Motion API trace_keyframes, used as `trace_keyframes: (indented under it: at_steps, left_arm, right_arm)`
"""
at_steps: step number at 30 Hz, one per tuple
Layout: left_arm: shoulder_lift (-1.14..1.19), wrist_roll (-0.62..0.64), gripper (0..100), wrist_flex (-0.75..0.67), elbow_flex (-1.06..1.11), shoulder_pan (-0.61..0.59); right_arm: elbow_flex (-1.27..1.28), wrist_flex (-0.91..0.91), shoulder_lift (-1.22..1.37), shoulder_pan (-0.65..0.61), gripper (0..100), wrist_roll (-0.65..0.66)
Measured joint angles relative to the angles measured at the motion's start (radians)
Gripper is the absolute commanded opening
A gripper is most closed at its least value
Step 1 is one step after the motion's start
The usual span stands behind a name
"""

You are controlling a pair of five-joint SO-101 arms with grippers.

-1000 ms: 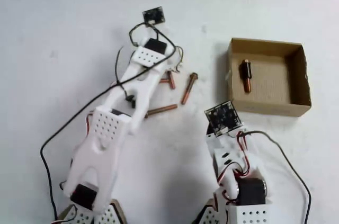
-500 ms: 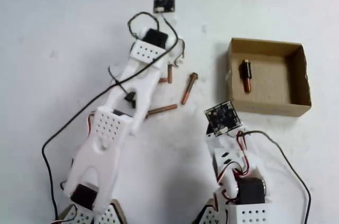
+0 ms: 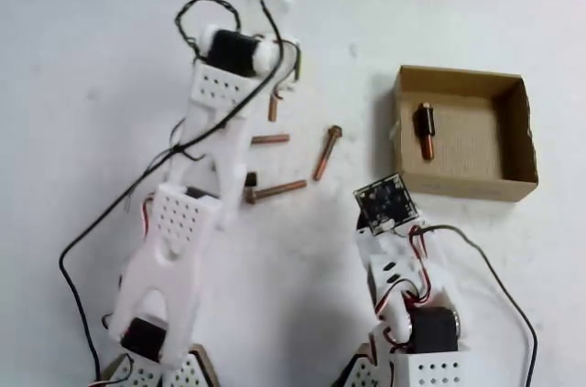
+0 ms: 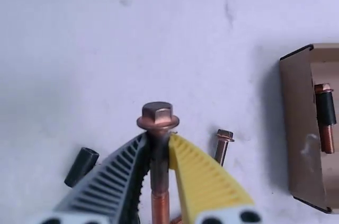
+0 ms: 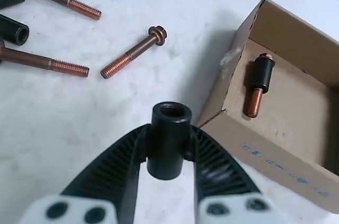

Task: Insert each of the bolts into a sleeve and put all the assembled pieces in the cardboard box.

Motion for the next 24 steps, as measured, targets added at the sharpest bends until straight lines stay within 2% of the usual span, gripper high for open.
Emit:
trace_keyframes:
  at_steps: [11,14,18,24]
  left_arm:
    - [-0.241,-0.074,2,0.000,0.035,0.000]
    - [-0.348,-0.164,2,0.000,0.181,0.000]
    - [-0.537,-0.184,2,0.000,0.480,0.000]
    - [-0.836,-0.203,2,0.000,0.872,-0.011]
  right_arm:
    - [0.000,-0.002,0.000,0.000,1.7,0.000]
    - [0.000,-0.002,0.000,0.000,1.7,0.000]
    - [0.000,-0.002,0.000,-0.005,1.7,0.000]
    - [0.000,-0.009,0.000,-0.137,1.7,0.000]
